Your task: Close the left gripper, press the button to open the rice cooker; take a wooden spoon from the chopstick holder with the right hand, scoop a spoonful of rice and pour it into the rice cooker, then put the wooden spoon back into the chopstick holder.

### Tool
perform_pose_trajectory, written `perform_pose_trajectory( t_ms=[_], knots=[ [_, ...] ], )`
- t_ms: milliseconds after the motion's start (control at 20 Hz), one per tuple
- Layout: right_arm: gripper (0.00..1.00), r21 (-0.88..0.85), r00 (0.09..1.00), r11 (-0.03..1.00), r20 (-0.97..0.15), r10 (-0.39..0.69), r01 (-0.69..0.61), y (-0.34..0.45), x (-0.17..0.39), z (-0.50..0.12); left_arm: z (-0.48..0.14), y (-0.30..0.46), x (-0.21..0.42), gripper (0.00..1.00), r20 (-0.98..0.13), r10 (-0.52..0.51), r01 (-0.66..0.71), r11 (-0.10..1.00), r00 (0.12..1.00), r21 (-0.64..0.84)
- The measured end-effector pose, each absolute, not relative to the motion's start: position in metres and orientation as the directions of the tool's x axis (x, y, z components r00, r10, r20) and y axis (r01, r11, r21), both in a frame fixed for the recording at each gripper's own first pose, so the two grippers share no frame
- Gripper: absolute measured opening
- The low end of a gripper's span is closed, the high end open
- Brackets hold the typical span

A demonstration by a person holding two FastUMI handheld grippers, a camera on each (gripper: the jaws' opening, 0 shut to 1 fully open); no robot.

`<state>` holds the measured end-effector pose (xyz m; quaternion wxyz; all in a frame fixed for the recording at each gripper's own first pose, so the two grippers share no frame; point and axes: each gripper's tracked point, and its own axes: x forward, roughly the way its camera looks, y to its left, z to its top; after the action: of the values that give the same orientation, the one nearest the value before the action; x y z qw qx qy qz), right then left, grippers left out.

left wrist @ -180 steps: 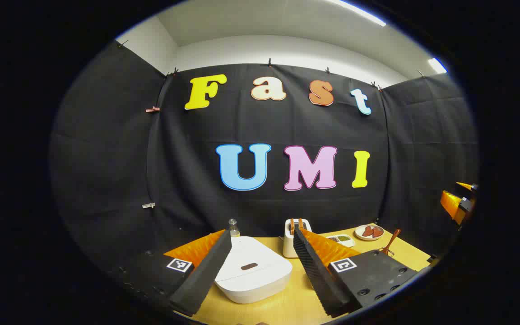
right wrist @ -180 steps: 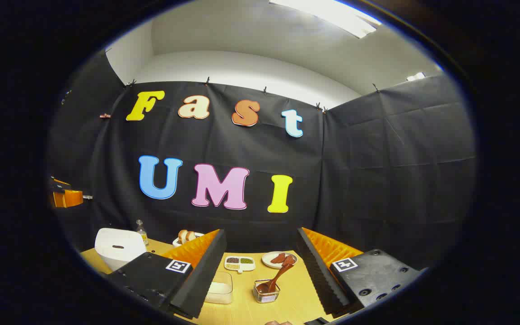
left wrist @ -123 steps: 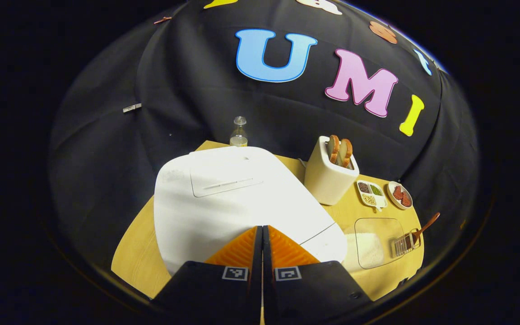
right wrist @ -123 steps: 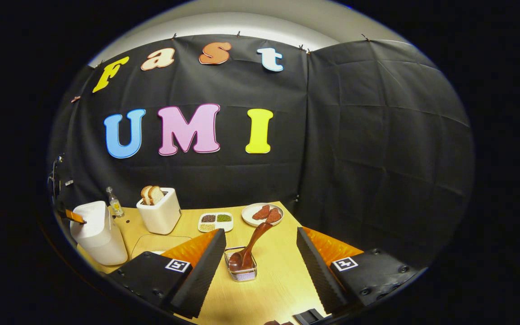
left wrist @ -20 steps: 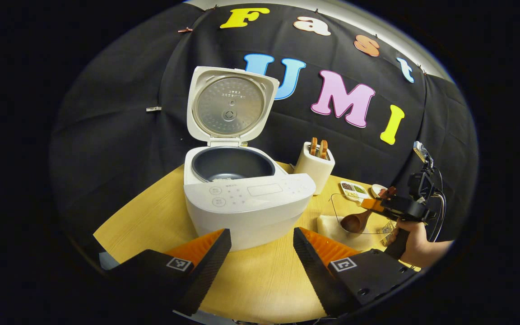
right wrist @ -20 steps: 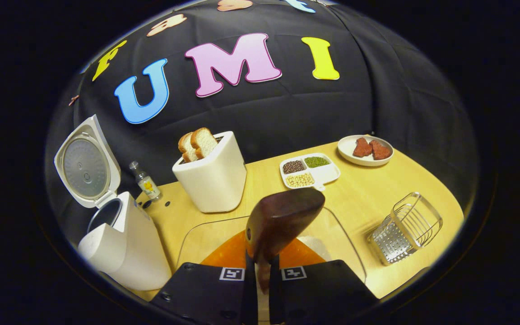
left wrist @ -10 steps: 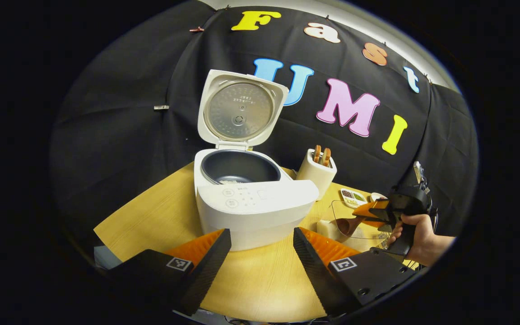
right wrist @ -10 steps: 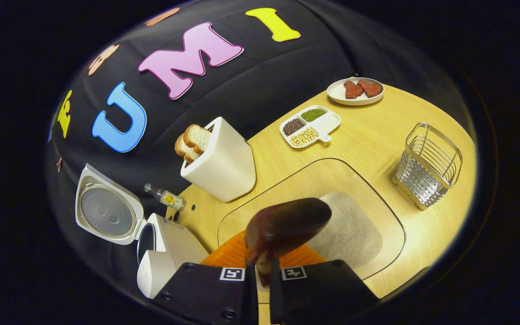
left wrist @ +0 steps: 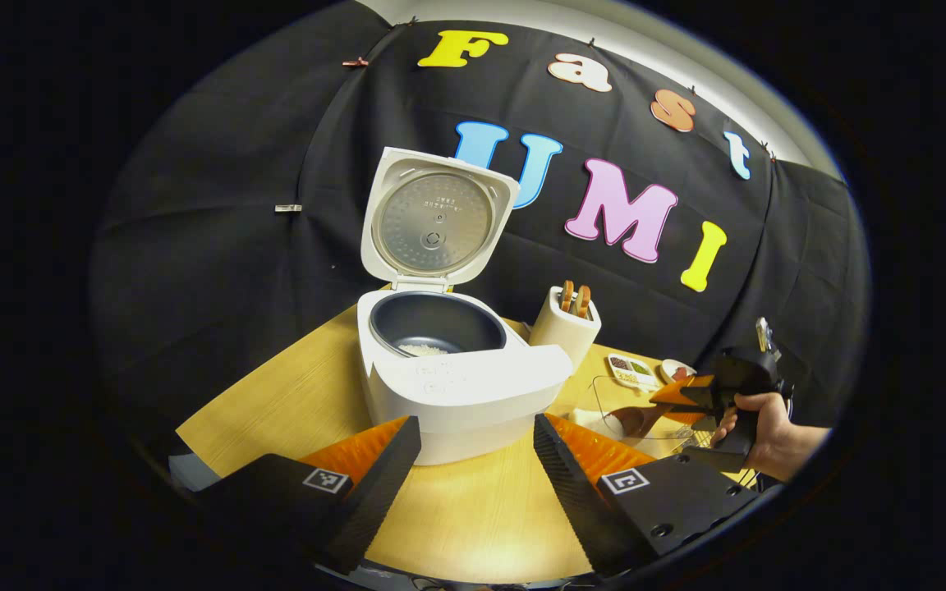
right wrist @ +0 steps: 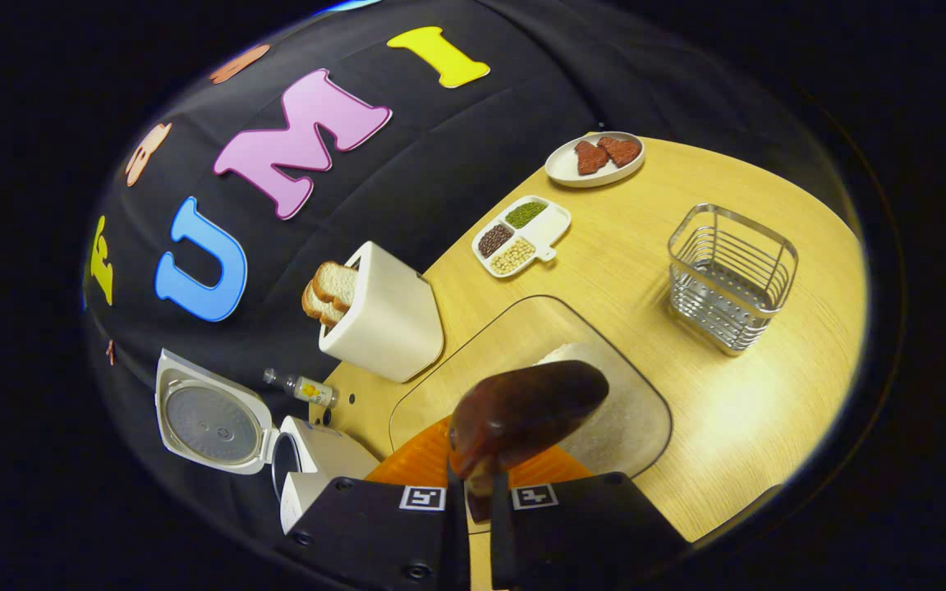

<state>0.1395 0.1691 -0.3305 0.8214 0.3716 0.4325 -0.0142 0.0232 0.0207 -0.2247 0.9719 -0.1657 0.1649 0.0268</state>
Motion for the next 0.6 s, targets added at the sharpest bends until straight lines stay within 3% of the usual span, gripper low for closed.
perform_pose_trajectory(
  t_ms=[250,600],
  knots=[
    [0.14,0.636,0.656,0.615,-0.715,0.243,0.466,0.133,0.148,-0.312,-0.218,0.026,0.023,0.96,-0.313,-0.042,-0.062,0.947,0.949,-0.316],
    [0.14,0.693,0.688,0.516,-0.683,0.245,0.503,0.118,0.163,-0.276,-0.214,0.027,0.024,0.96,-0.29,-0.058,-0.036,0.95,0.955,-0.311]
  ],
)
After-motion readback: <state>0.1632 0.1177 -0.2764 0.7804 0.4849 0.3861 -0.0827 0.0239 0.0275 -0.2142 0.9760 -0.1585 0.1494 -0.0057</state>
